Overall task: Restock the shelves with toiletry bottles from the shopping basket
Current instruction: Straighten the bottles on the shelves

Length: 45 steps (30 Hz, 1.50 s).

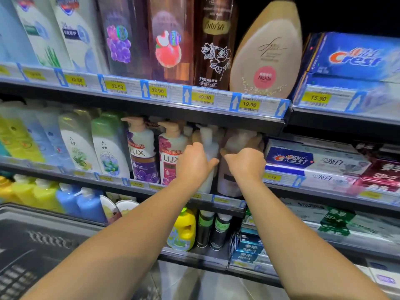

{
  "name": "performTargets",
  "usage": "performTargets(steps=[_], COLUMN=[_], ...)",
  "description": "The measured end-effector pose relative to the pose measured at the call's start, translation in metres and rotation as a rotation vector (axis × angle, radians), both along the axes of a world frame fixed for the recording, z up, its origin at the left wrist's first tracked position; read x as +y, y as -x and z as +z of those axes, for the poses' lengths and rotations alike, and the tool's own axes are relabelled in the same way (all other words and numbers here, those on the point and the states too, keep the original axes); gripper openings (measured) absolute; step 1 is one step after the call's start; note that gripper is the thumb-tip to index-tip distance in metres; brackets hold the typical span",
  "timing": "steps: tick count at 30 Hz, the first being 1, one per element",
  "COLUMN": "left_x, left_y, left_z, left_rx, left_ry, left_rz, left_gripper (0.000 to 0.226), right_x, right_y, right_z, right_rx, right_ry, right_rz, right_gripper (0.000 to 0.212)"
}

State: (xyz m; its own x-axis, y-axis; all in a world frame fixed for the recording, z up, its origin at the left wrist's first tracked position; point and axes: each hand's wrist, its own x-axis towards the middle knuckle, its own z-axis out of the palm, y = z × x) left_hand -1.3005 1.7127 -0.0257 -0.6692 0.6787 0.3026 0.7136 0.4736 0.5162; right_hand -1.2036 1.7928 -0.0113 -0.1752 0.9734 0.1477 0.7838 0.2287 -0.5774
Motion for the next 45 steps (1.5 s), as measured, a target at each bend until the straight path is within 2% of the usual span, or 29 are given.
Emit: performTargets(steps=[7, 15, 23, 45], left_x=[0.005, 0.006, 0.009, 0.004], left_y=[0.002, 0.002, -0.003, -0.006], left_z=[-0.006, -0.005, -0.005, 0.01], left_rx=[-0.002, -0.056, -0.019, -0.042], left_ry=[-0.014, -0.03, -0.037, 0.019], left_rz=[-0.012, -0.016, 0.011, -0.014], left_gripper=[0.053, 0.046, 0.038, 0.042], right_x=[0.007, 0.0, -0.013, -0.017], right_y=[-0.002, -0.005, -0.012, -0.015], right_z=[0.001, 0.008, 0.009, 0.014], right_rx=[-0.095, -0.046, 0.058, 0.019], right_ry=[-0.015, -0.081, -0.125, -0.066], right_rz=[0.017, -0.037, -0.029, 0.011], right_gripper=[0.044, 0.043, 0.045, 0.046])
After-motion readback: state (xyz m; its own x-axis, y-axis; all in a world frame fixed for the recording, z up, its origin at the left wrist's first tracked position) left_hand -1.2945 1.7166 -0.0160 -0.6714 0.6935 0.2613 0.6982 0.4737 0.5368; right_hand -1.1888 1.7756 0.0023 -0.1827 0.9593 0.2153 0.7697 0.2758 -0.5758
